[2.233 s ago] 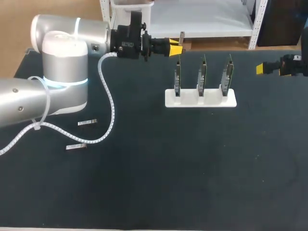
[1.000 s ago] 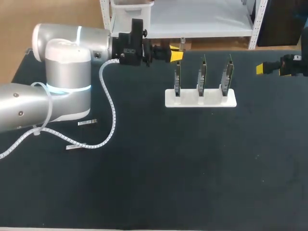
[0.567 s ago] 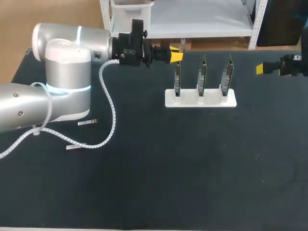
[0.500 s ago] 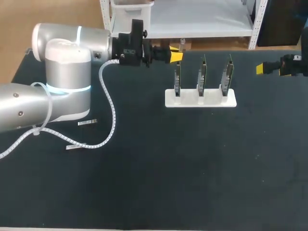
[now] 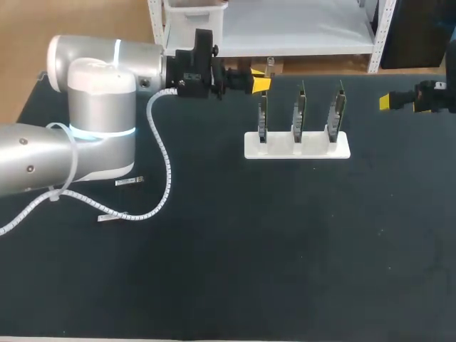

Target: Pick up the optical module with the left hand, and insert it into the network port with the right hand.

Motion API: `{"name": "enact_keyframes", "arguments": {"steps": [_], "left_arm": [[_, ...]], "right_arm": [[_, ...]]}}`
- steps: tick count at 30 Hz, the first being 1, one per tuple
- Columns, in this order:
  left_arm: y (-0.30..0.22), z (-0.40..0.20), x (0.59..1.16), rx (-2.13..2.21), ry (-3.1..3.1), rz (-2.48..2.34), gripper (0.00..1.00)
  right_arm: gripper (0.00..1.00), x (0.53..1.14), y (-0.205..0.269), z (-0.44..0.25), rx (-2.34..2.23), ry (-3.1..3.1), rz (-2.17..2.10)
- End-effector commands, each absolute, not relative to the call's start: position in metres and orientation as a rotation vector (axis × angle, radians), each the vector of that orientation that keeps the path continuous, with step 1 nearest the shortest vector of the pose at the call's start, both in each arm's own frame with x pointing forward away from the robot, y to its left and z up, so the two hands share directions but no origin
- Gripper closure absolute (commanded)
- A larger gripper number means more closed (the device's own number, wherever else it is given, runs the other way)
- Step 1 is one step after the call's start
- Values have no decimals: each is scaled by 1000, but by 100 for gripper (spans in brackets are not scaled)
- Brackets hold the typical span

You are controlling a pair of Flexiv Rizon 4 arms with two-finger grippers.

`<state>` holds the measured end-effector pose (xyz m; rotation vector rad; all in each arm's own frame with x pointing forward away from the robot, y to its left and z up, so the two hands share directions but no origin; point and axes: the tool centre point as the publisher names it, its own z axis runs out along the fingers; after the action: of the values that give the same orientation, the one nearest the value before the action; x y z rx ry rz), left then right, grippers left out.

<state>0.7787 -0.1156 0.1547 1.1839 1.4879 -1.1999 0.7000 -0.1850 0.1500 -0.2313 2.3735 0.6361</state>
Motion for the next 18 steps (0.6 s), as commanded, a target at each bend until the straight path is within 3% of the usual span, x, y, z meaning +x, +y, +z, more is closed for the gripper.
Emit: {"name": "enact_keyframes", "arguments": {"steps": [1,18], "left_arm": [[-116,155,777,1178,1489,-1195,100],[-116,155,777,1178,1489,-1195,100]], "right_arm": [[0,705,-186,154,-308,2351,650],[0,770,-141,196,-1071,2101,834]]}}
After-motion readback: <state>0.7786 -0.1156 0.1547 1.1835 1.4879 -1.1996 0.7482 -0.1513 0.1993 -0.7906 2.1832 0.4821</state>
